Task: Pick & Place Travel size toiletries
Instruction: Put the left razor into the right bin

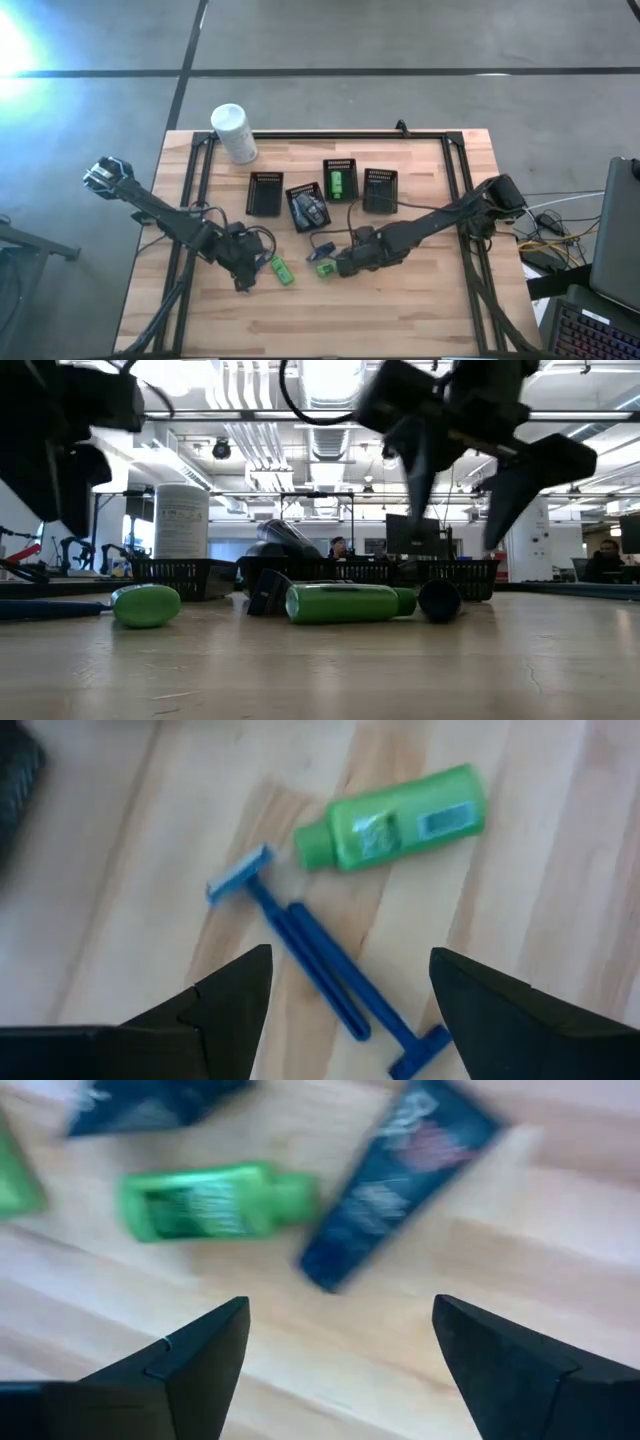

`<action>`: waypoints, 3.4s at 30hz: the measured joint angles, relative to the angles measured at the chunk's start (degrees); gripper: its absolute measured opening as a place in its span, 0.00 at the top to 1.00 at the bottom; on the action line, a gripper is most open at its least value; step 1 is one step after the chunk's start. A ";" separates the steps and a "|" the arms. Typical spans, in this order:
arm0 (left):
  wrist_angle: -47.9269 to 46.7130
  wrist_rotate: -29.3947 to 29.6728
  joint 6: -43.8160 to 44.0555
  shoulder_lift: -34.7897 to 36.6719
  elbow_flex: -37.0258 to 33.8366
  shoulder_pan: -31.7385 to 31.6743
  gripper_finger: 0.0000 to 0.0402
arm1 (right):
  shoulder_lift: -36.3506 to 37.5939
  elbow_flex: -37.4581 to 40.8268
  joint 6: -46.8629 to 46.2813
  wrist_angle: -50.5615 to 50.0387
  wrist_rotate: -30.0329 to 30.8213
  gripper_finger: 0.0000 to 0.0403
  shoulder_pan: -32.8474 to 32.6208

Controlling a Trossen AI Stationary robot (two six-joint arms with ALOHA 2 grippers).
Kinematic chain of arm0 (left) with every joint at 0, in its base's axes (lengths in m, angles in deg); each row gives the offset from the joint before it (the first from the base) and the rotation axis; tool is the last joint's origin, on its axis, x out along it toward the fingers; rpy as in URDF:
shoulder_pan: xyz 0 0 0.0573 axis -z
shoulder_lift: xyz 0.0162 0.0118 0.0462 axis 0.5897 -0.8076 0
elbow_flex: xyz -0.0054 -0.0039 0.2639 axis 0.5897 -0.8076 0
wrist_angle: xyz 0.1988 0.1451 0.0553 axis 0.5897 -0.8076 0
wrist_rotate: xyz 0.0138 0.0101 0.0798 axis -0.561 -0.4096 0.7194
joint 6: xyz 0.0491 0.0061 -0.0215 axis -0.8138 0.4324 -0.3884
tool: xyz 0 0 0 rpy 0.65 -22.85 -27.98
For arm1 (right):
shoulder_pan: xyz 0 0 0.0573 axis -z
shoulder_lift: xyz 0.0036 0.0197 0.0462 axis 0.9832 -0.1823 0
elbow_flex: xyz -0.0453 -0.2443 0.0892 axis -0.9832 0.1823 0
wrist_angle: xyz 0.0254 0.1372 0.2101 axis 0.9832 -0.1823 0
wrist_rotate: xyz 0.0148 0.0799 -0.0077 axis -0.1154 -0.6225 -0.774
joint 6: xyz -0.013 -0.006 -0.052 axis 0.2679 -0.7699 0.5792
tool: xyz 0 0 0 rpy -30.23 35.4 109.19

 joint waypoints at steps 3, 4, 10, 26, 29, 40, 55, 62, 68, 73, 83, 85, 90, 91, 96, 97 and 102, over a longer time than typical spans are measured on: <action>-0.61 -0.83 8.04 -0.47 -1.64 -0.07 0.31 | 1.21 0.27 4.85 -6.96 -0.21 0.20 0.70; -0.64 -0.93 10.48 -0.91 -2.25 -0.09 0.31 | 1.71 0.52 6.81 -9.19 -0.21 0.19 1.06; 0.24 -1.02 22.91 -5.87 -3.43 -0.46 0.31 | 5.45 3.17 21.99 -13.83 0.17 0.16 3.18; 0.30 -4.47 22.36 -19.88 7.38 -0.89 0.31 | 16.65 10.55 34.11 -13.11 7.61 0.17 8.38; -1.58 -4.48 21.66 -19.40 8.99 -1.15 0.31 | 18.01 12.14 33.69 -12.34 7.55 0.19 9.04; -3.43 -4.26 21.96 -17.83 5.63 -3.15 0.31 | 18.67 14.05 31.09 -9.04 7.38 0.24 10.02; -1.47 -2.31 25.47 -17.68 0.03 -3.48 0.46 | 18.67 14.80 29.55 -7.96 7.46 0.29 10.09; -0.56 -1.74 21.25 -17.66 -0.04 -3.48 0.71 | 18.65 14.26 29.75 -7.48 7.42 0.34 10.09; -0.61 -0.73 19.72 -17.12 0.47 -3.46 0.92 | 18.65 13.58 30.92 -7.05 6.98 0.38 10.09; -0.66 1.08 20.69 -14.94 0.75 -3.55 0.96 | 19.22 12.98 31.09 -6.56 6.92 0.41 10.09; 10.69 10.85 18.55 0.21 0.83 -3.96 0.96 | 19.81 13.05 38.32 14.33 1.07 0.42 12.52; 14.17 14.34 15.83 4.04 0.83 -4.56 0.96 | 19.72 13.09 41.58 22.18 -1.33 0.41 13.41; 19.77 18.25 8.44 11.84 0.83 -6.69 0.96 | 19.70 13.09 50.30 39.87 -2.13 0.38 14.48; 20.40 18.44 7.18 13.00 0.83 -7.12 0.96 | 19.59 13.09 51.41 42.78 -2.15 0.38 14.66; 21.61 18.61 3.45 16.97 0.81 -9.98 0.96 | 17.64 12.30 52.57 48.51 -2.16 0.34 15.63; 22.48 18.69 2.87 17.35 0.82 -10.66 0.96 | 17.34 12.20 52.63 48.26 -2.16 0.33 15.83; 20.52 18.51 4.45 17.48 0.83 -14.54 0.96 | 17.82 11.98 49.69 46.10 -1.58 0.30 16.08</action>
